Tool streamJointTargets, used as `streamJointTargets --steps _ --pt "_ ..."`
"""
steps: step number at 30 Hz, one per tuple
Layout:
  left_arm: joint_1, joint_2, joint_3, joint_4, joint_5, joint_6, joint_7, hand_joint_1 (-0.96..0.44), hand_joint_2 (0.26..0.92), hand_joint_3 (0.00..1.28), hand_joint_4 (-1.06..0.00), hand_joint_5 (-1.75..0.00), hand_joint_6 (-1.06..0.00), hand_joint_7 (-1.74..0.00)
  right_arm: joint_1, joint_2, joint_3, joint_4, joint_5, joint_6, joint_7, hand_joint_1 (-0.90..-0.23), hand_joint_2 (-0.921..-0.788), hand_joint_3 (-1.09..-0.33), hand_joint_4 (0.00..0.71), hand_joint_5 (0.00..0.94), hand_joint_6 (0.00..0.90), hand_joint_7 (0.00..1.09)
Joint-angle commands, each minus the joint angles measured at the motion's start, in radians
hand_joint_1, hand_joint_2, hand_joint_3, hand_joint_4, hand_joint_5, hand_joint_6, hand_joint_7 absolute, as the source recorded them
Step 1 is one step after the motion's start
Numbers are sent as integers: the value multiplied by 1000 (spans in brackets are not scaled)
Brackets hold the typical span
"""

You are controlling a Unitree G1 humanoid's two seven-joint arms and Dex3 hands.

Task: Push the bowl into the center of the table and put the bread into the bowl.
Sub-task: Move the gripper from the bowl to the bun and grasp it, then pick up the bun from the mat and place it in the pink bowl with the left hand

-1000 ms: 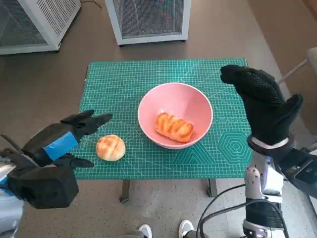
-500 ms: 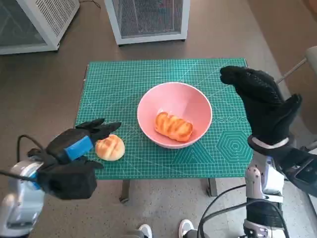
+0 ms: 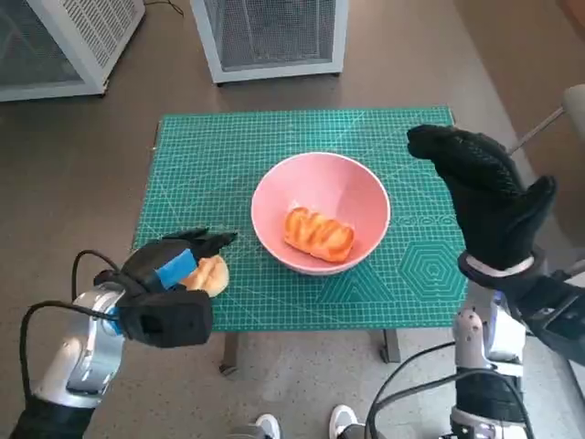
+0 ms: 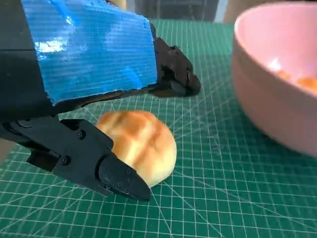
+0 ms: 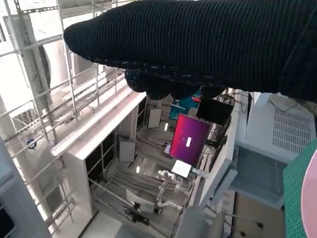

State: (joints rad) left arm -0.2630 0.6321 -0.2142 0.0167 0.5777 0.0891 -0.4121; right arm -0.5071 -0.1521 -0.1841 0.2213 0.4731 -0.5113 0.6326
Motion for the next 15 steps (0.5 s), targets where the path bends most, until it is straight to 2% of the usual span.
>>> streamJointTargets --steps 1,6,7,8,9,10,13,15 --pt "-19 -1 -13 30 22 -10 21 81 867 23 -720 -88 -747 -160 25 -5 -1 9 -3 9 5 -423 -921 -436 406 2 90 552" --pt "-20 -2 -14 34 24 -12 25 88 874 22 -765 -88 -775 -181 25 -5 -1 9 -3 9 5 -422 -921 -438 406 1 88 555" --pt "-26 3 -15 69 32 -50 63 89 875 21 -769 -86 -777 -184 28 -6 -1 7 -4 9 4 -422 -921 -438 406 1 88 556" --pt "-30 7 -16 96 38 -78 92 72 884 19 -774 -286 -753 -365 30 -7 -1 6 -5 9 3 -422 -921 -438 406 1 88 557" --pt "-34 10 -16 116 43 -100 115 47 897 38 -755 -605 -694 -652 32 -8 -2 5 -6 8 3 -421 -921 -439 406 1 87 557" --pt "-36 12 -16 130 46 -114 130 31 906 54 -736 -821 -655 -834 33 -8 -2 5 -7 8 2 -420 -921 -440 406 1 87 558" --pt "-40 18 -8 144 45 -133 145 12 915 75 -712 -1084 -610 -1047 32 -8 -2 6 -9 7 1 -415 -921 -444 406 1 85 560" --pt "-39 24 -1 144 43 -143 152 7 917 79 -705 -1152 -601 -1092 31 -7 -2 7 -10 7 0 -413 -921 -446 406 1 84 561"
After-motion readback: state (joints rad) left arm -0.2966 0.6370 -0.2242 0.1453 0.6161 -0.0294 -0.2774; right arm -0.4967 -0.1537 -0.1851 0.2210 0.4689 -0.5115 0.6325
